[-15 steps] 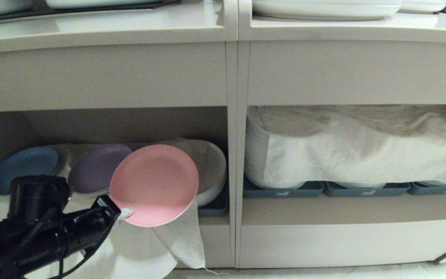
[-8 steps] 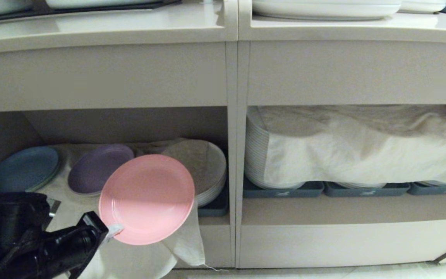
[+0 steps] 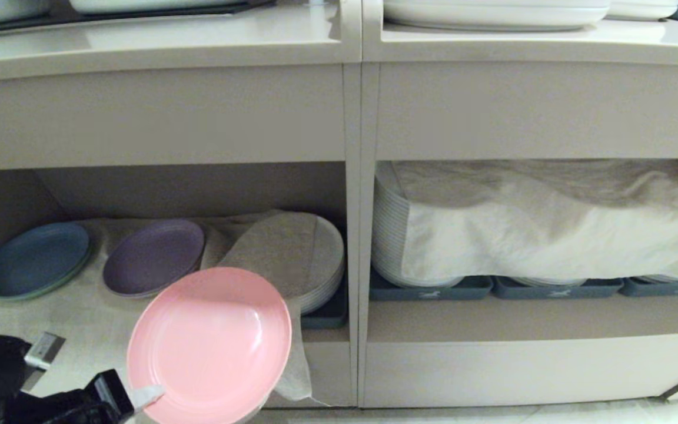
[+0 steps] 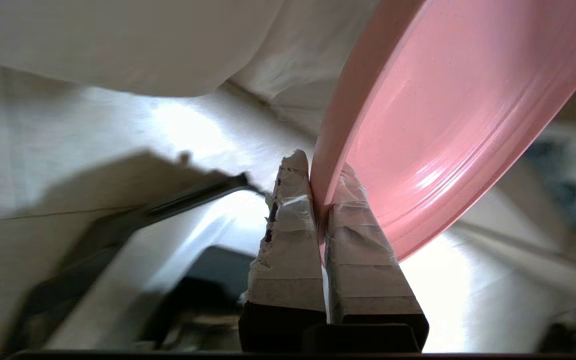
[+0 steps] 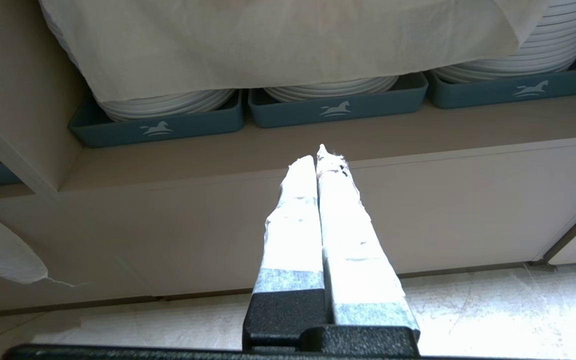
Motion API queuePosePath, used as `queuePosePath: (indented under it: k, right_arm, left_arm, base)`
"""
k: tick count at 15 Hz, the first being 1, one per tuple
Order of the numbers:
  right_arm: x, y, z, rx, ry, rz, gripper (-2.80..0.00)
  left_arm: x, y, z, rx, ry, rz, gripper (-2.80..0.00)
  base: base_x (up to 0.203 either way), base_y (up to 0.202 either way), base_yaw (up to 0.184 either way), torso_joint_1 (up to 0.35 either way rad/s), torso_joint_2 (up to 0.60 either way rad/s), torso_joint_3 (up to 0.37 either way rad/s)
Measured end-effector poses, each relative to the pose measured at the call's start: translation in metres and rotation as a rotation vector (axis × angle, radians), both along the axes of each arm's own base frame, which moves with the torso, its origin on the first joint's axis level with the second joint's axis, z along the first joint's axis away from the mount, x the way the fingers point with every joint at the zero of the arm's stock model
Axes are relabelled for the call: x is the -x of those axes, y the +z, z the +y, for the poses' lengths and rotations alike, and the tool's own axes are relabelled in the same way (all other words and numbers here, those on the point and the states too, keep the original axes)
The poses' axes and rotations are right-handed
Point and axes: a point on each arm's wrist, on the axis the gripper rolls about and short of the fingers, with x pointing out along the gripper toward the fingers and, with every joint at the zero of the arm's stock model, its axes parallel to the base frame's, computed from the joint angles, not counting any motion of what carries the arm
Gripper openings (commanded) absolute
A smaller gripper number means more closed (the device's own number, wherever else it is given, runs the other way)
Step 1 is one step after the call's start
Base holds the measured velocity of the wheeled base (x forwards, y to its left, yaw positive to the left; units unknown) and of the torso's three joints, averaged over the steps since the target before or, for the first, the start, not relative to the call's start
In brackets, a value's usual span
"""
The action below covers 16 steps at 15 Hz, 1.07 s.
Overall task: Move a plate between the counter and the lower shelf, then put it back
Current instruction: Put the plate
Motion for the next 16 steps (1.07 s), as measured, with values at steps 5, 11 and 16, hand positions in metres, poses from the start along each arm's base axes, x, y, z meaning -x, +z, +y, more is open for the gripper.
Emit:
queuePosePath:
  k: [5, 11, 16]
  right_arm:
    - [0.000, 0.000, 0.000, 0.000, 0.000, 0.000, -2.80]
    - [0.000, 0.000, 0.000, 0.000, 0.000, 0.000, -2.80]
    - [0.000, 0.000, 0.000, 0.000, 0.000, 0.000, -2.80]
  left_arm:
    - [0.022, 0.005, 0.004, -0.136, -0.126, -0.071, -2.80]
    - [0.037, 0.003, 0.007, -0.188, -0.210, -0.055, -2.80]
    - [0.045, 0.005, 0.007, -0.068, -0.199, 0.049, -2.80]
  base:
    - [0.000, 0.000, 0.000, 0.000, 0.00, 0.000]
    - [0.000, 0.000, 0.000, 0.000, 0.00, 0.000]
    - [0.000, 0.000, 0.000, 0.000, 0.00, 0.000]
